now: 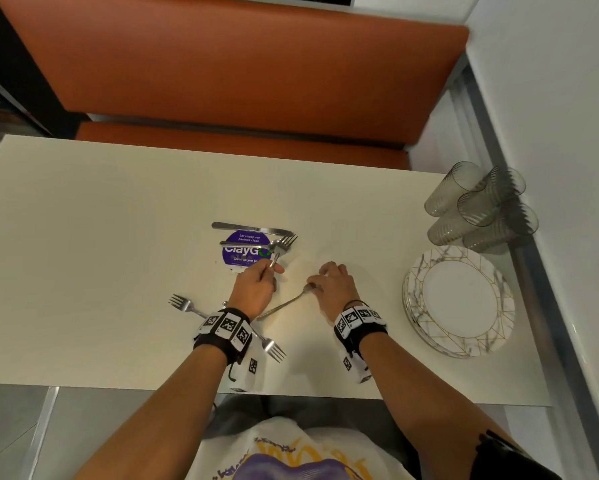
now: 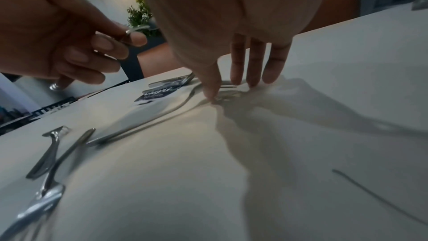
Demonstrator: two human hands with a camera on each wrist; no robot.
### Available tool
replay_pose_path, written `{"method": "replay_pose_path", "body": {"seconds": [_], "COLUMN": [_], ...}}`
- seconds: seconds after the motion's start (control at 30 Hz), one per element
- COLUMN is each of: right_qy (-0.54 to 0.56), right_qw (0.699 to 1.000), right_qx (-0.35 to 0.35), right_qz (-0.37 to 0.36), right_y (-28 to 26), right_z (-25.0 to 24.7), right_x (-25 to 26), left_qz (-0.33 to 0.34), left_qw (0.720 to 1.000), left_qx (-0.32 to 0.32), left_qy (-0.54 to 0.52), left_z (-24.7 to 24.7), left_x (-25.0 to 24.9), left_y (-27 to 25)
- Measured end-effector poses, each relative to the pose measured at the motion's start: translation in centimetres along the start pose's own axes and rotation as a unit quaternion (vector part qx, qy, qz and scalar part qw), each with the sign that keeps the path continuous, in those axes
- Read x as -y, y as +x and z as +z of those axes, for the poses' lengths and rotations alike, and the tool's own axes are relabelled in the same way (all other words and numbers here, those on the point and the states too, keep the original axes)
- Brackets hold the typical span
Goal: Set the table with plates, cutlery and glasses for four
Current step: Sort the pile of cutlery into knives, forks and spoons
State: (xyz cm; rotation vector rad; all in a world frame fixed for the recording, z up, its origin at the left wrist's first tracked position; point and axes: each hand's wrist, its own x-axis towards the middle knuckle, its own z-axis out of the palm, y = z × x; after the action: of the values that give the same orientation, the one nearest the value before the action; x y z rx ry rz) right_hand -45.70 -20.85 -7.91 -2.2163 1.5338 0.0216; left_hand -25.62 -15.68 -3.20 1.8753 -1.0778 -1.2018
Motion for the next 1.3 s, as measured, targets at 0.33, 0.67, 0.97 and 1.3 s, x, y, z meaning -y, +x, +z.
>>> {"method": "replay_pose_path", "body": {"seconds": [0.33, 0.67, 0.97, 1.3], "right_qy": [0.161, 0.196, 0.245, 0.287], "right_qw": [0.978, 0.974, 0.956, 0.95], "right_qx": [-0.128, -0.065, -0.158, -0.124], "right_qz": [-0.027, -0.095, 0.018, 0.02], "right_y": [1.1, 1.9, 2.3, 4.1], "right_z": [-6.8, -12.7, -10.0, -8.0], "right_x": [-0.2, 3.7, 5.0, 6.7], "left_qz": [0.032, 0.012, -0.066, -0.078], "left_qw": [0.999, 0.997, 0.983, 0.982], "left_qx": [-0.007, 0.075, 0.111, 0.096], "left_qy": [0.014, -0.017, -0.131, -0.146], "left_z": [-0.8, 0.0, 0.7, -1.6], "left_x": [-1.3, -3.6, -4.4, -3.3], "left_y": [2.2, 1.6, -0.1, -1.0]}}
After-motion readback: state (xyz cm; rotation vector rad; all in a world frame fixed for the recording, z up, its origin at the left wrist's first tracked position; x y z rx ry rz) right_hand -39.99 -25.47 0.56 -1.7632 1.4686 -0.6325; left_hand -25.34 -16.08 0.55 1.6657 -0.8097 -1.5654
